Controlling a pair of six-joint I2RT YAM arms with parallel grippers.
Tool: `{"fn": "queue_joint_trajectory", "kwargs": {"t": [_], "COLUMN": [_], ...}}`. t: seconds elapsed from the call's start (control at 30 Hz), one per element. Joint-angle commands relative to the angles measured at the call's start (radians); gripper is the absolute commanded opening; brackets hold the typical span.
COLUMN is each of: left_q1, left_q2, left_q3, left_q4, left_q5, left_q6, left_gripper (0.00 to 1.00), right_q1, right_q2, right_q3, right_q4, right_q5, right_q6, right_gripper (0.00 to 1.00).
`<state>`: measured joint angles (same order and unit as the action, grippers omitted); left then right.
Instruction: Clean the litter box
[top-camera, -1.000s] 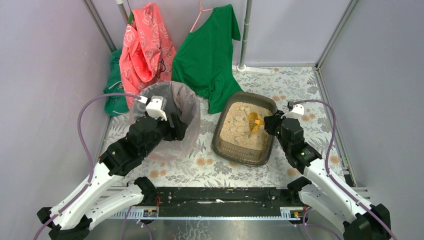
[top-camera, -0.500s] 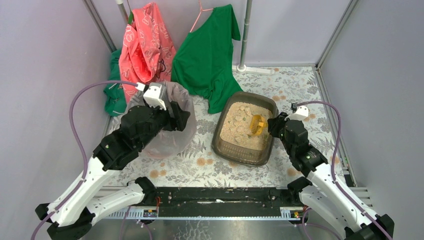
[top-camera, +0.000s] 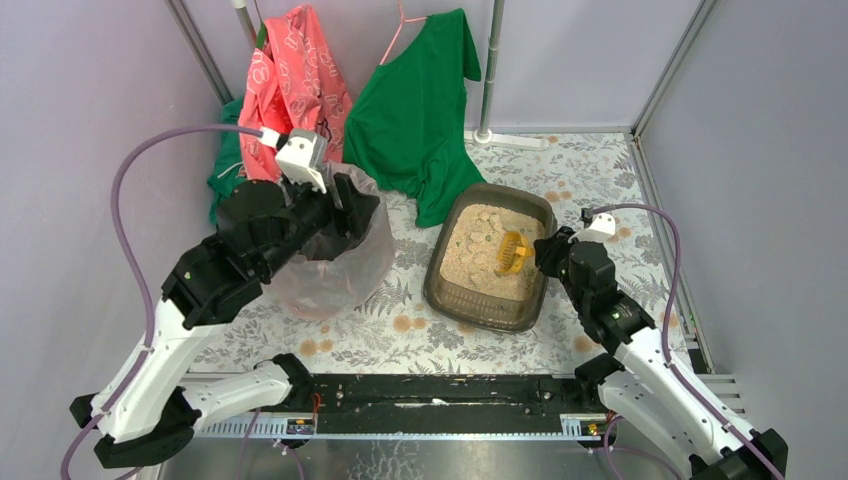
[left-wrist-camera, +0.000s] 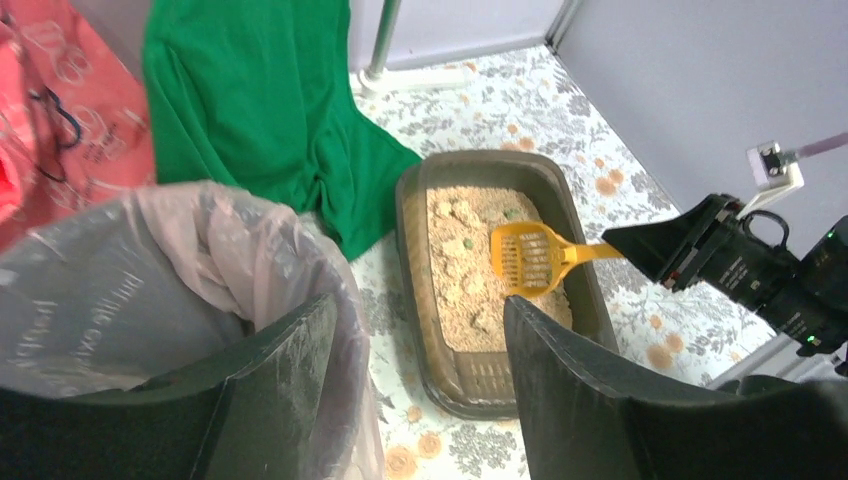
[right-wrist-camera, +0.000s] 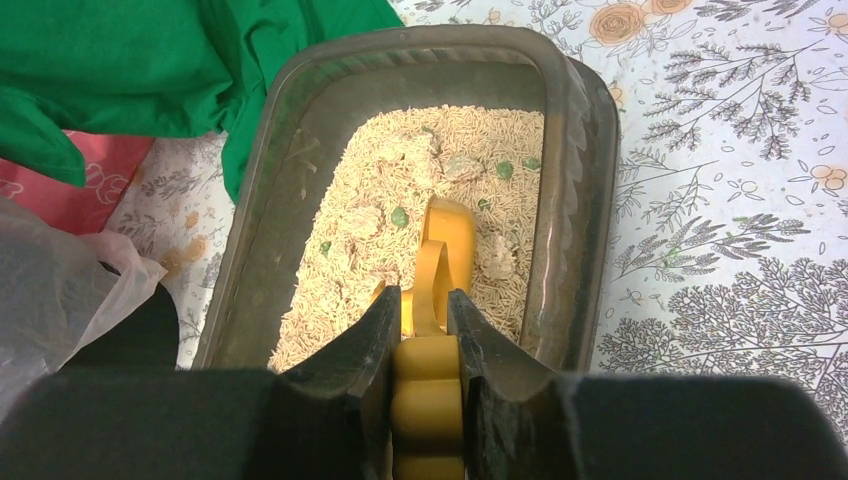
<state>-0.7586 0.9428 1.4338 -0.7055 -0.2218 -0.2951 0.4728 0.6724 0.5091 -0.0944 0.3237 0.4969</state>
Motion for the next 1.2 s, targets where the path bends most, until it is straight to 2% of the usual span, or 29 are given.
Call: {"fn": "queue_joint_trajectory", "kwargs": {"t": [0.0, 0.2, 0.3, 0.57, 0.7, 0.83, 0.93, 1.03, 1.17], "left_q1": [-0.004, -0.003, -0.004, -0.003, -0.004, -0.004, -0.003, -0.004, -0.003], "left_q2": [0.096, 0.25, 0.264, 0.266, 0.272, 0.276, 0.274, 0.276, 0.287], "left_q3": [0.128, 0.181, 0.138, 0.062, 0.032, 0.02, 0.01, 0.01, 0.011], "left_q4": [-0.173, -0.344, -0.347, -0.37, -0.369, -0.365, -0.358, -0.357, -0.35], "left_q5": [-0.04, 0.043, 0.023, -0.013, -0.026, -0.019, -0.022, -0.012, 0.013], "left_q6": [0.118, 0.121, 0.12, 0.107, 0.102, 0.098, 0.096, 0.096, 0.091], "left_gripper": [0.71, 0.65, 0.62, 0.61, 0.52, 0.49, 0.43, 0.27, 0.11], "right_q1": [-0.006, -0.007, -0.005, -0.006, -0.006, -0.006, -0.006, -0.006, -0.006], "right_q2": [0.017, 0.011, -0.002, -0.036, -0.044, -0.044, -0.048, -0.048, -0.048], "right_q3": [-0.005, -0.021, -0.025, -0.032, -0.036, -0.038, -0.049, -0.055, -0.062], "right_q4": [0.062, 0.067, 0.062, 0.033, 0.029, 0.025, 0.027, 0.029, 0.034], "right_q5": [-0.022, -0.015, -0.007, -0.003, 0.0, 0.004, 0.005, 0.008, 0.006], "right_q6": [0.007, 0.004, 0.003, -0.001, -0.001, -0.004, 0.0, 0.0, 0.002], "right_gripper": [0.0, 0.0, 0.0, 0.0, 0.0, 0.0, 0.0, 0.0, 0.0]}}
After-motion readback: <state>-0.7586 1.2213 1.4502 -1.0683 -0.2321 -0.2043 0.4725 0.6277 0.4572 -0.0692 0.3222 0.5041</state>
